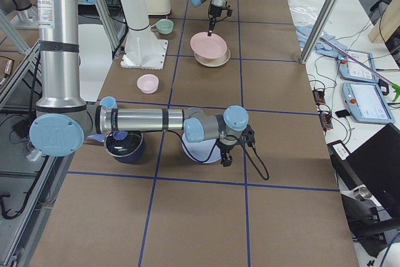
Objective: Stack three plates with pink and blue
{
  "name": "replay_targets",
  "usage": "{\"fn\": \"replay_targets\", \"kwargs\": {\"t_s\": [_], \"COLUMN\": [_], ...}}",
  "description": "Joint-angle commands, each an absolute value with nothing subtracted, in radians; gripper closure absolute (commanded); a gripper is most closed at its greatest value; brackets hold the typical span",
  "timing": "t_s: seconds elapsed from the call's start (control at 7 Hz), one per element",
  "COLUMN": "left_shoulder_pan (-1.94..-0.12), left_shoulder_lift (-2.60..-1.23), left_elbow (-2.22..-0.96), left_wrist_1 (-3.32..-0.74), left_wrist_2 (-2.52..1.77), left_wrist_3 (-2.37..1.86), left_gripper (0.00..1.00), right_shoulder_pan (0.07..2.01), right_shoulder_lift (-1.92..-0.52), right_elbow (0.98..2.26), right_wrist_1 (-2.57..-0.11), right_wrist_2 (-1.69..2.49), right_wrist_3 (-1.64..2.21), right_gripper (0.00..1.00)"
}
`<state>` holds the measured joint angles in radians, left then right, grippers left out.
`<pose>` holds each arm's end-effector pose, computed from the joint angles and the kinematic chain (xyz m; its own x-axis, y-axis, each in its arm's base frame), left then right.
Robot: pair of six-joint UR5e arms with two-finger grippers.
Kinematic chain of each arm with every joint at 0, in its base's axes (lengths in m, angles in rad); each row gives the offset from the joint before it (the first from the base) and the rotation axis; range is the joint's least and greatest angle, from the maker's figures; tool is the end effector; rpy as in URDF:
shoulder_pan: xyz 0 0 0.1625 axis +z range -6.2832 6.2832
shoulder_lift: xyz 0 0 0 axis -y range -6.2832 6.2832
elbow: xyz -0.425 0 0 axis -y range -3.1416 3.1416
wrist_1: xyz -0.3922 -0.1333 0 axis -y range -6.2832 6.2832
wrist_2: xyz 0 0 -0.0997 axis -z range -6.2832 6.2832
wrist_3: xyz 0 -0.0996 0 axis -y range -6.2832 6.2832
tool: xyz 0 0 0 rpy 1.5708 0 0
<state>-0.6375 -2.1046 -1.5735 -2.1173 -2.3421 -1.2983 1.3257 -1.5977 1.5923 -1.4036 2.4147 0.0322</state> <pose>0.4949 -0.4460 0.2733 0.3444 -0.0149 -0.9387 -0.1669 0.9830 -0.0769 -0.0617 -0.4895 0.6387 0.6229 -0.2471 0.7423 0.2195 0.9659 0.1373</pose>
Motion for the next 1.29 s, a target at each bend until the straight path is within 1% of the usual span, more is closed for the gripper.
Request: {"fn": "replay_targets", "kwargs": {"t_s": [0.0, 0.14, 0.43, 0.71, 0.86, 1.0, 1.14], "left_shoulder_pan": [-0.637, -0.635, -0.638, -0.707, -0.741, -0.749, -0.758], "left_shoulder_lift": [-2.112, -2.109, -2.103, -2.099, -2.097, -2.097, -2.097], "left_elbow": [-1.501, -1.476, -1.486, -1.584, -1.636, -1.661, -1.669], "left_wrist_1": [-2.193, -2.225, -2.226, -2.215, -2.163, -2.125, -2.125], "left_wrist_2": [-2.324, -2.310, -2.312, -2.319, -2.321, -2.318, -2.319], "left_wrist_3": [-1.302, -1.301, -1.307, -1.308, -1.308, -1.307, -1.307], "left_gripper": [0.44, 0.00, 0.00, 0.00, 0.00, 0.00, 0.00], "right_shoulder_pan": [1.324, 1.322, 1.319, 1.315, 1.296, 1.261, 1.212], "right_shoulder_lift": [-1.598, -1.597, -1.597, -1.609, -1.621, -1.623, -1.649], "right_elbow": [1.592, 1.592, 1.592, 1.528, 1.473, 1.462, 1.427], "right_wrist_1": [-1.404, -1.404, -1.404, -1.353, -1.242, -1.147, -1.034], "right_wrist_2": [2.413, 2.413, 2.411, 2.413, 2.418, 2.430, 2.415], "right_wrist_3": [0.032, 0.032, 0.034, 0.034, 0.058, 0.184, 0.228], "right_gripper": [0.00, 0.00, 0.00, 0.00, 0.00, 0.00, 0.00]}}
